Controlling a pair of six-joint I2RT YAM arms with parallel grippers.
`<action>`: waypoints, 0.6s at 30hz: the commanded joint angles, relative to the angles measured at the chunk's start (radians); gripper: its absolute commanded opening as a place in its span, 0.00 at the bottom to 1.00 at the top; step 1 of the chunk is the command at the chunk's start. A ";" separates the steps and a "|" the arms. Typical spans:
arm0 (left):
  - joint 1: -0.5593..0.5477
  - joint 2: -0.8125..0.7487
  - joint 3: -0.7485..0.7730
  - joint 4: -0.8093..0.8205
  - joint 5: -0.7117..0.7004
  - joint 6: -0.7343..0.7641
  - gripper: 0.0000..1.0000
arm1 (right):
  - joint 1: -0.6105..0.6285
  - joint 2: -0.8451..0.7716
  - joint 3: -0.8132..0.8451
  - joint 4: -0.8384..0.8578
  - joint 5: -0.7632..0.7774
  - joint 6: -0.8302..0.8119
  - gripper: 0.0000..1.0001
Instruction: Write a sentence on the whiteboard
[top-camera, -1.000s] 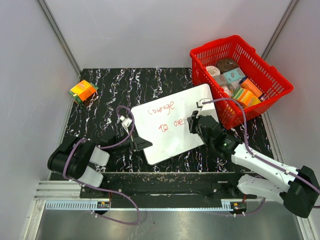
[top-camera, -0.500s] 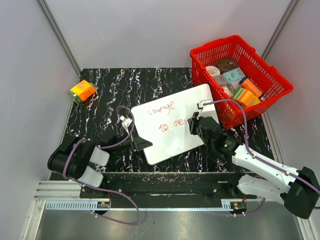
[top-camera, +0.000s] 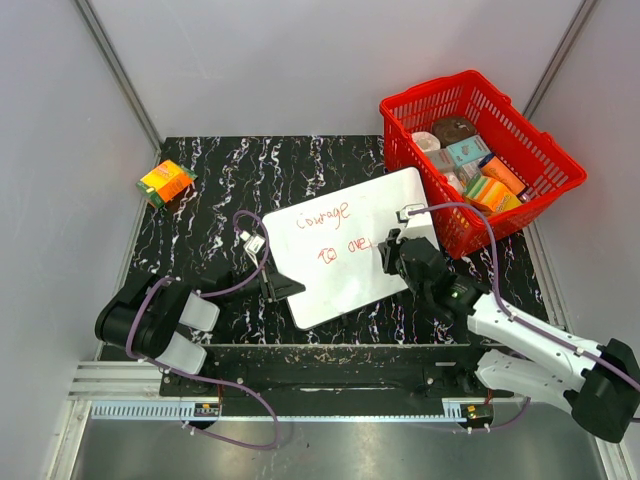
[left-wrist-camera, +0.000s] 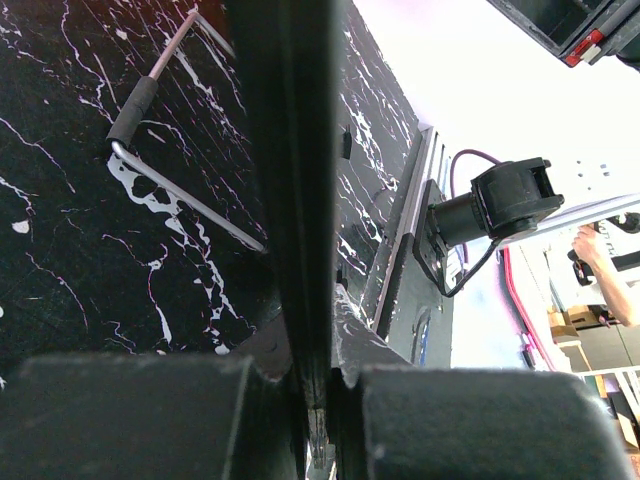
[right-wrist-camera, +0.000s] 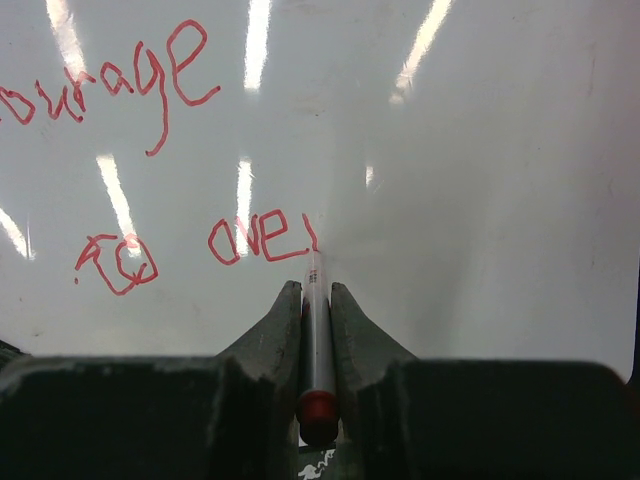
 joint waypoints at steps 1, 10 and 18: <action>-0.010 0.002 0.010 -0.069 -0.089 0.133 0.00 | -0.011 -0.023 -0.016 -0.007 -0.003 0.017 0.00; -0.015 -0.003 0.012 -0.077 -0.093 0.136 0.00 | -0.011 0.010 0.029 0.033 0.020 -0.006 0.00; -0.018 -0.004 0.012 -0.083 -0.095 0.139 0.00 | -0.011 0.038 0.070 0.073 0.043 -0.021 0.00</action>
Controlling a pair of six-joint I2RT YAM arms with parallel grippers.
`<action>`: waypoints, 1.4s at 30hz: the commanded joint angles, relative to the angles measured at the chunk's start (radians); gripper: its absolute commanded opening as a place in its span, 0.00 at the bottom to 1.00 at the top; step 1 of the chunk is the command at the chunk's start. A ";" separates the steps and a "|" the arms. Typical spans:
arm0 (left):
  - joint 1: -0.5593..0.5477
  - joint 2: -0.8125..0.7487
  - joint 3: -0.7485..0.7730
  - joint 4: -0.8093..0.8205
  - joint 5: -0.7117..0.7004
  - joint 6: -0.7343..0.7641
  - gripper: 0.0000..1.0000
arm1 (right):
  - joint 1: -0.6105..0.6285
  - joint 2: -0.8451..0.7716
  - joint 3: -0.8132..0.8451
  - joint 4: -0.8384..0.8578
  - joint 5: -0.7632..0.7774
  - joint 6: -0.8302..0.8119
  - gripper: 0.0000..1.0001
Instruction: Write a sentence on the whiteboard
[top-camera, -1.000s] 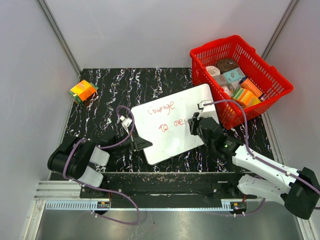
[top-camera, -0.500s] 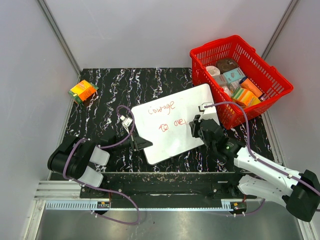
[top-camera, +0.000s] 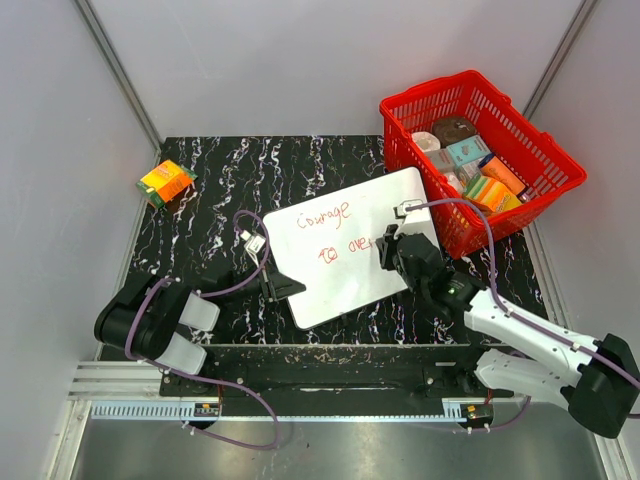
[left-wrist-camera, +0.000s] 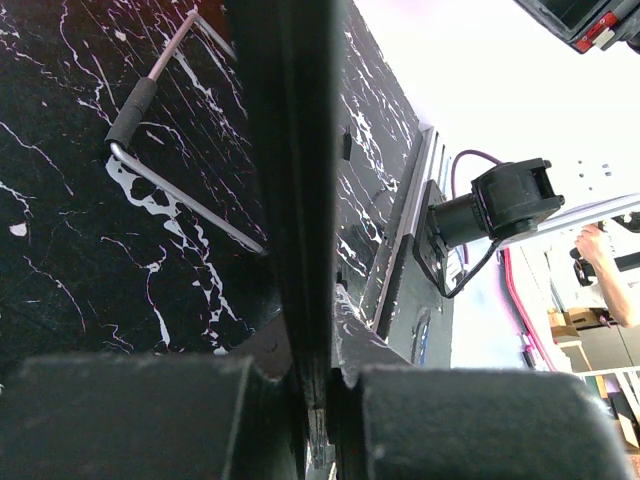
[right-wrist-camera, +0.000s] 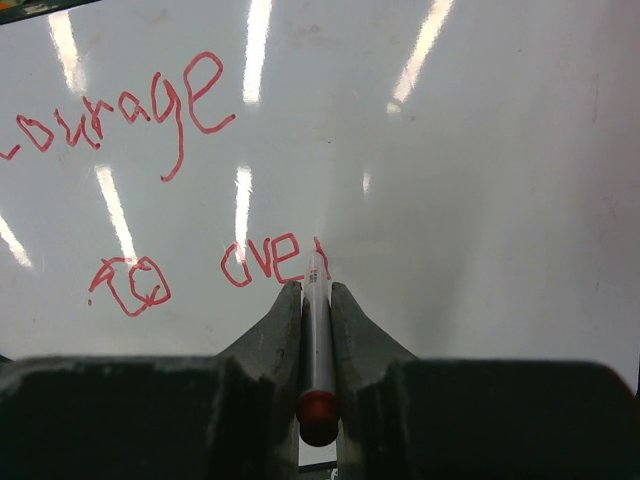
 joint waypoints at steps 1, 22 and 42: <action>-0.011 0.002 0.007 -0.067 -0.087 0.140 0.00 | -0.010 0.016 0.051 0.062 0.037 -0.020 0.00; -0.016 -0.003 0.008 -0.079 -0.095 0.147 0.00 | -0.035 0.027 0.048 0.064 0.054 -0.028 0.00; -0.016 -0.009 0.010 -0.093 -0.099 0.150 0.00 | -0.036 -0.052 0.029 0.038 0.046 -0.019 0.00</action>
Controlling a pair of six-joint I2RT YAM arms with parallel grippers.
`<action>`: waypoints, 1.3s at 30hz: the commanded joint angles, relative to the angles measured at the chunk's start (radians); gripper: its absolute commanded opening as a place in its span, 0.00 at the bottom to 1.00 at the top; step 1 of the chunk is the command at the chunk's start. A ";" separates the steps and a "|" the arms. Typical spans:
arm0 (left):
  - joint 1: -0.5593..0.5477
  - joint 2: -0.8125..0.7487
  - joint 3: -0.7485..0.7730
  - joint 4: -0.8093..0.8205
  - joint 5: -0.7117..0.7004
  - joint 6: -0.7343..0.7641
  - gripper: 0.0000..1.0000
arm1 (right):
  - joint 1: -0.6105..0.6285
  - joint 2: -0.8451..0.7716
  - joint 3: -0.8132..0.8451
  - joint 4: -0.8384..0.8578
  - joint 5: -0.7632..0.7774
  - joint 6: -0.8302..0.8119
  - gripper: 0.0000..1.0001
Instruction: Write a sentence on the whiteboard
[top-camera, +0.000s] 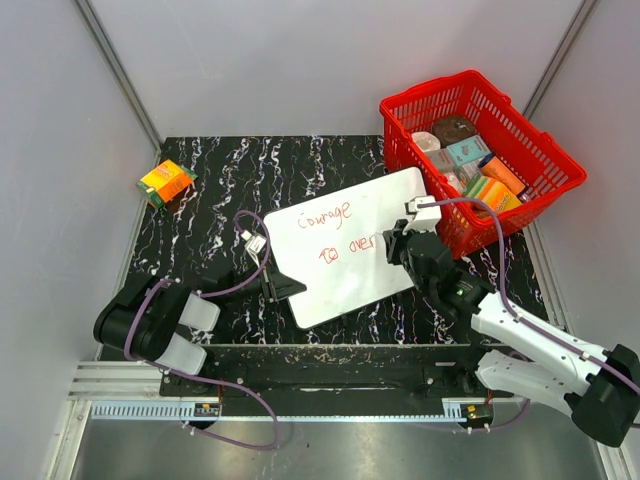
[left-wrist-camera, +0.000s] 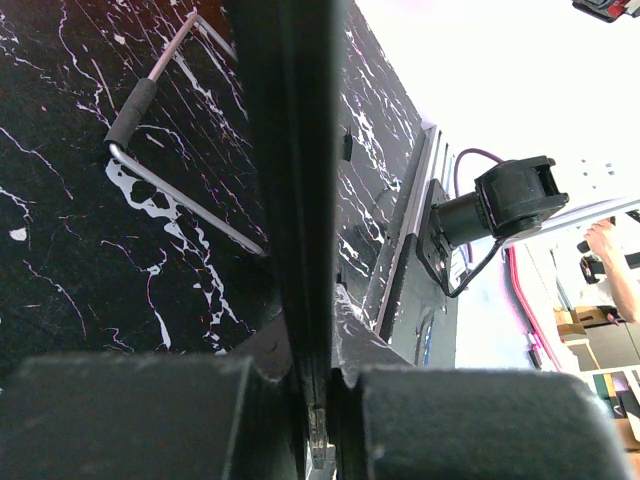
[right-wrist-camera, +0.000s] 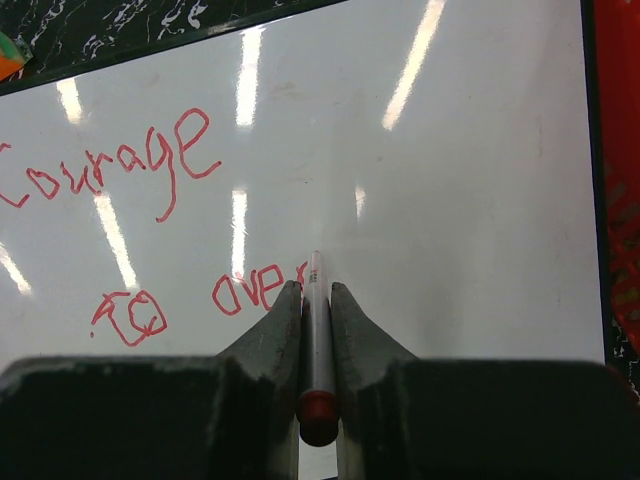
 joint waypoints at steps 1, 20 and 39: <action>-0.009 -0.005 0.007 -0.087 -0.092 0.132 0.00 | -0.010 0.003 0.016 0.015 0.007 0.004 0.00; -0.005 -0.424 0.142 -0.756 -0.303 0.300 0.74 | -0.010 -0.065 0.005 -0.034 -0.034 0.006 0.00; 0.169 -0.249 0.351 -0.633 -0.094 0.276 0.70 | -0.009 -0.120 -0.005 -0.063 -0.053 0.009 0.00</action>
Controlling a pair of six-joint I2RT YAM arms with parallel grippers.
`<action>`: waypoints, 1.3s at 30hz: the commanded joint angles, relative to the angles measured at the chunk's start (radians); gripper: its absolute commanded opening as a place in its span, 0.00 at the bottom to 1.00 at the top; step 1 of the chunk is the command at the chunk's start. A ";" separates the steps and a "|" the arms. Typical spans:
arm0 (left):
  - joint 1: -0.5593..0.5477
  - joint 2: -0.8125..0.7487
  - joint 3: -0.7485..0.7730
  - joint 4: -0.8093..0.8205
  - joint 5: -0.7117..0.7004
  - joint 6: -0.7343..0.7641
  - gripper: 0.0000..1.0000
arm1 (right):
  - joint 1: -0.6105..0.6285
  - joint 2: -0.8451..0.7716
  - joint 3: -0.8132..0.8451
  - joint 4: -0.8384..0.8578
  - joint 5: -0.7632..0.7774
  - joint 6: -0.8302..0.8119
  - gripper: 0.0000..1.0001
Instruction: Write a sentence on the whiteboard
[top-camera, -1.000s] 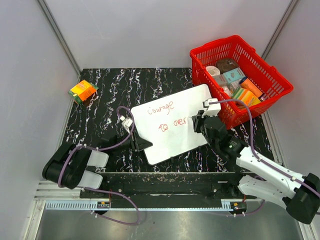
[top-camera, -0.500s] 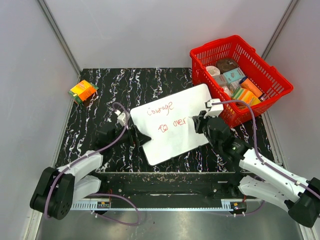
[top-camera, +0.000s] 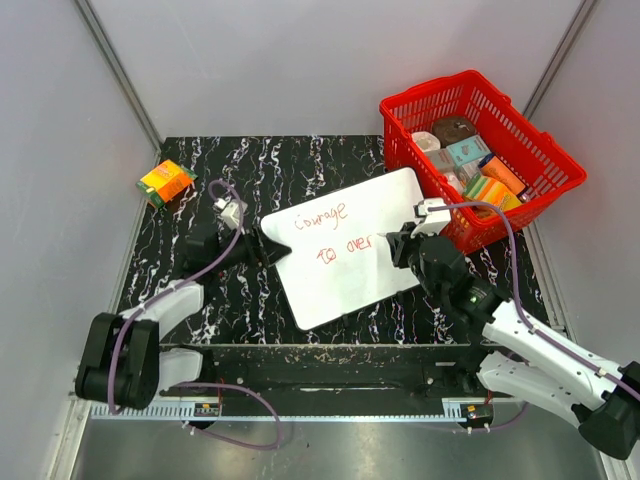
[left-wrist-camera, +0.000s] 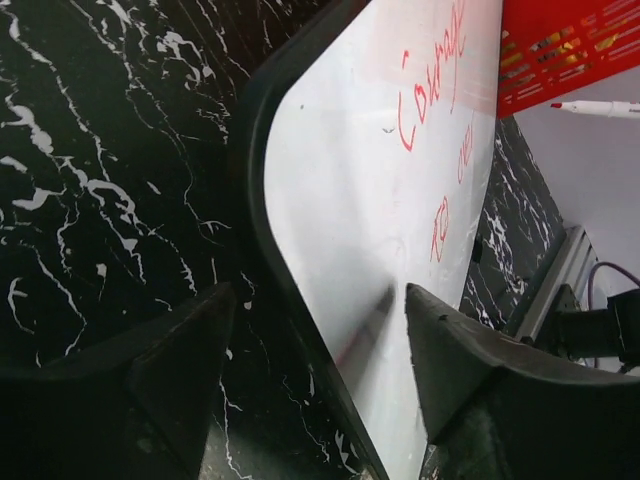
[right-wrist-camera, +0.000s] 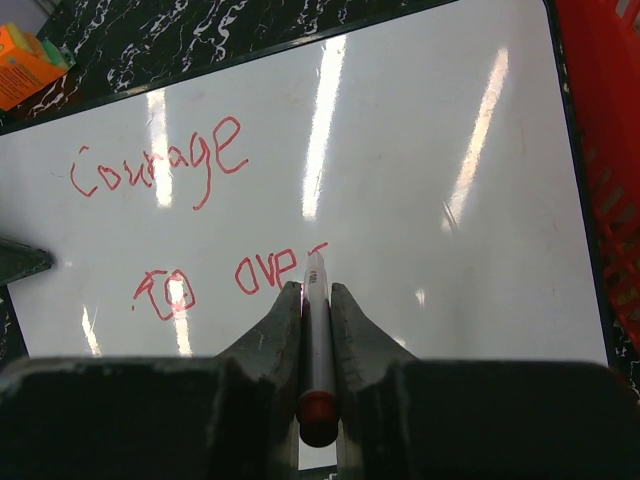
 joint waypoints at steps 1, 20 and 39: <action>0.030 0.087 0.089 0.125 0.168 0.022 0.67 | -0.007 -0.024 -0.006 -0.006 -0.007 0.006 0.00; 0.125 0.043 0.106 0.006 0.251 0.260 0.00 | -0.007 -0.005 0.002 -0.019 -0.021 -0.001 0.00; 0.125 0.054 0.097 -0.063 0.184 0.323 0.00 | -0.009 0.082 -0.023 0.110 -0.038 -0.011 0.00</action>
